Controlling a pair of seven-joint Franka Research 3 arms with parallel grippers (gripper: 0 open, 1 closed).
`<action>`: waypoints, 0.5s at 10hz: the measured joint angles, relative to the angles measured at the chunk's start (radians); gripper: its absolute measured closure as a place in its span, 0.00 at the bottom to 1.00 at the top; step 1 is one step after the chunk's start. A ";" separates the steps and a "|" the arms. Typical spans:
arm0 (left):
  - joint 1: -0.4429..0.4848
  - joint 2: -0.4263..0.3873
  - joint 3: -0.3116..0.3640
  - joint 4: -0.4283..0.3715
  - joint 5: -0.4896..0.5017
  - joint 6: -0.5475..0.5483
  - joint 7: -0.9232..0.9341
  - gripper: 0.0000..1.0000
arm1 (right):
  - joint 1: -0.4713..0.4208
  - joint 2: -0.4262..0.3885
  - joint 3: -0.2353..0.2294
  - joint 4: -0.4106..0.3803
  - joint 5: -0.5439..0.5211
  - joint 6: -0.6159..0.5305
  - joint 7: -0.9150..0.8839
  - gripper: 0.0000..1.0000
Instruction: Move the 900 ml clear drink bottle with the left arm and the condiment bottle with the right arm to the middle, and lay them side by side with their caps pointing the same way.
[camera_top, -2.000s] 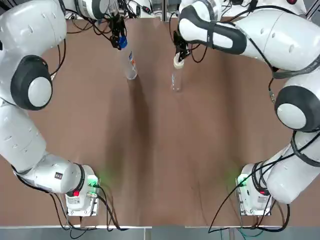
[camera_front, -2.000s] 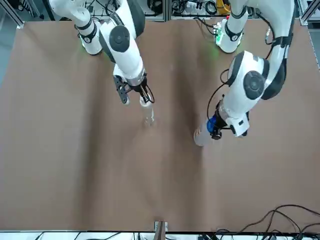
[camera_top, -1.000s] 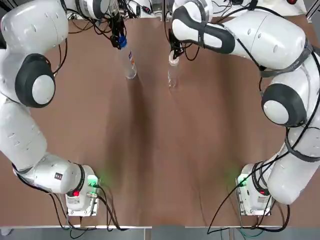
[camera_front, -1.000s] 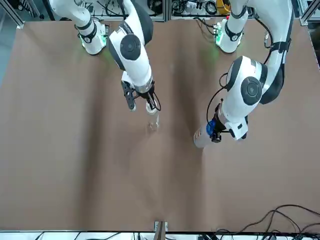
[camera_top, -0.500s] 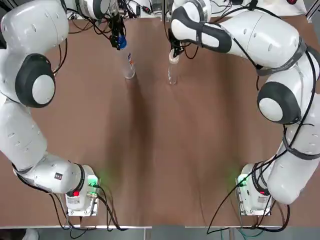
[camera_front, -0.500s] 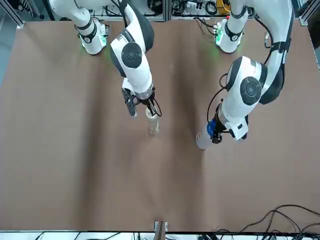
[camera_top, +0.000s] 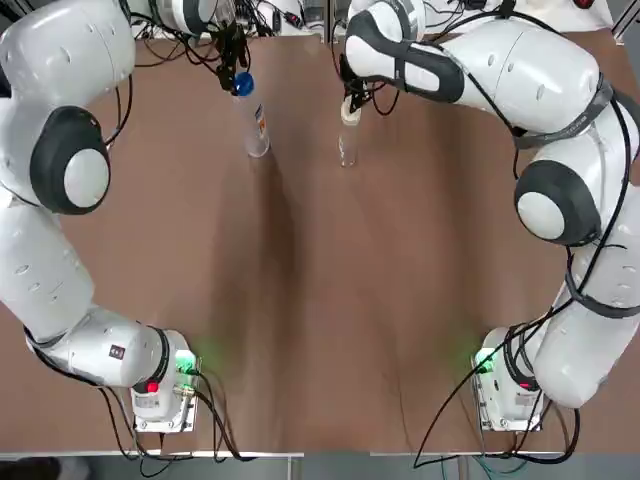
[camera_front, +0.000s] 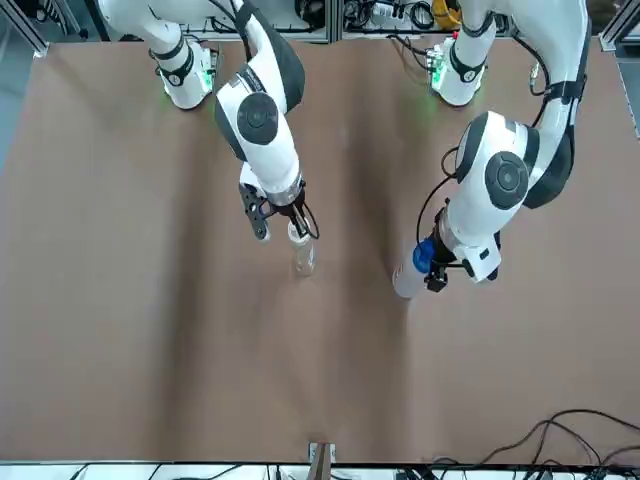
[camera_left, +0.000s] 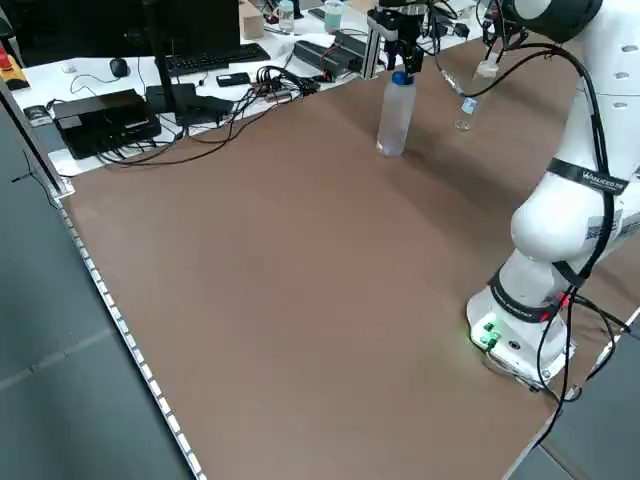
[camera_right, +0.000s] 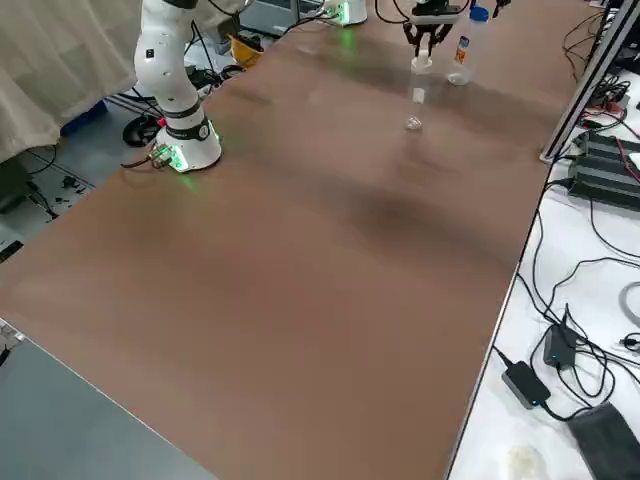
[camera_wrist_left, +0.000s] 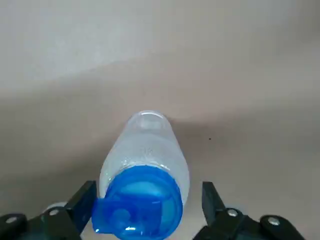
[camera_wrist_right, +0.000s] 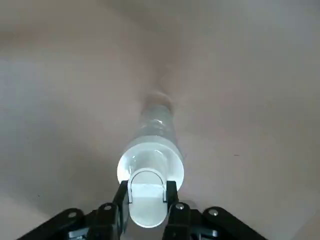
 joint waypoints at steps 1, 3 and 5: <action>0.004 -0.001 0.002 0.009 0.012 -0.013 0.014 0.05 | 0.000 0.003 0.000 0.001 0.000 0.006 -0.001 0.67; 0.008 -0.008 0.008 0.025 0.026 -0.082 0.091 0.05 | -0.002 0.004 0.000 0.002 0.000 0.007 -0.023 0.66; 0.022 -0.015 0.012 0.041 0.029 -0.143 0.196 0.04 | -0.007 0.004 0.000 0.010 0.000 0.012 -0.057 0.38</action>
